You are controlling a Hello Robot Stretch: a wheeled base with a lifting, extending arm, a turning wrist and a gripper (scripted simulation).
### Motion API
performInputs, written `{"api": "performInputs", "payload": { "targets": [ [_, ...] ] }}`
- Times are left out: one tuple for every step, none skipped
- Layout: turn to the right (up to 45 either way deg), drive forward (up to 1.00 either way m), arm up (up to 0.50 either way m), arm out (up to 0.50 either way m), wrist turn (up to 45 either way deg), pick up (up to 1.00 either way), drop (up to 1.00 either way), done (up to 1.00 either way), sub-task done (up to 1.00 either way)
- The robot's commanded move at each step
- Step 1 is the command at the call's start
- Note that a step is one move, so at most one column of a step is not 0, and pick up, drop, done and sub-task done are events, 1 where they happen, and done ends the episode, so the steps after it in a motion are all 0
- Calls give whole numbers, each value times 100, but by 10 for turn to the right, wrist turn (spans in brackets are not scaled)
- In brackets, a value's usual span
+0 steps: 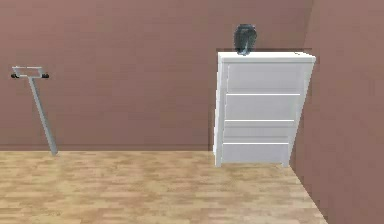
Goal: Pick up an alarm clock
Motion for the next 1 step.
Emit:
{"api": "performInputs", "payload": {
  "targets": [
    [0, 0, 0, 46, 0, 0, 0, 0, 0]
  ]
}}
